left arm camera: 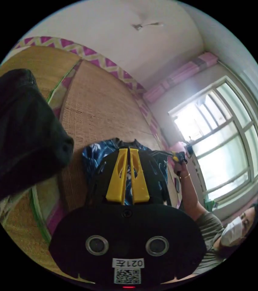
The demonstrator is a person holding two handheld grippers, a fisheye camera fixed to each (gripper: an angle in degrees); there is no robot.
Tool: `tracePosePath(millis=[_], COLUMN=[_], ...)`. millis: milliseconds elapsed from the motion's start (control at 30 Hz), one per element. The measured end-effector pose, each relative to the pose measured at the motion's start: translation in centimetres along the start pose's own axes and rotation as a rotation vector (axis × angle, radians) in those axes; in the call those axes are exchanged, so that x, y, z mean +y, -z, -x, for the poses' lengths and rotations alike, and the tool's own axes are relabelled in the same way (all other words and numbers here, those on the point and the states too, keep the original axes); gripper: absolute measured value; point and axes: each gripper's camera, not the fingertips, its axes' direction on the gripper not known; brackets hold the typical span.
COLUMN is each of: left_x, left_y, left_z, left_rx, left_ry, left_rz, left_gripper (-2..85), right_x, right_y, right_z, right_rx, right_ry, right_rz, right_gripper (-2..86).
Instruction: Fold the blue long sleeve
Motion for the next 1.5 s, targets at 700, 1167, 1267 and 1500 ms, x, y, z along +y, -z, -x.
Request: tracePosePath(millis=[700, 1167, 1267, 1500], left_x=[10.3, 14.1, 15.1, 18.0], left_y=[-5.0, -7.4, -7.7, -4.2], left_z=[-0.6, -2.1, -2.4, -3.1], left_rx=[-0.322, -0.282, -0.359, -0.174], left_ry=[-0.144, 0.027, -0.003, -0.014], left_rz=[0.214, 0.195, 0.225, 0.213], left_gripper=[7.4, 13.4, 7.1, 0.0], right_x=[10.2, 17.6, 17.8, 21.4], right_y=[-2.0, -8.5, -8.8, -6.9], right_z=[-2.6, 1.6, 0.5, 4.5], right_rx=[0.307, 0.535, 0.470, 0.278], right_ry=[0.086, 0.097, 0.020, 0.028], right_rz=[0.202, 0.203, 0.161, 0.113], right_gripper=[13.7, 6.7, 3.2, 0.2])
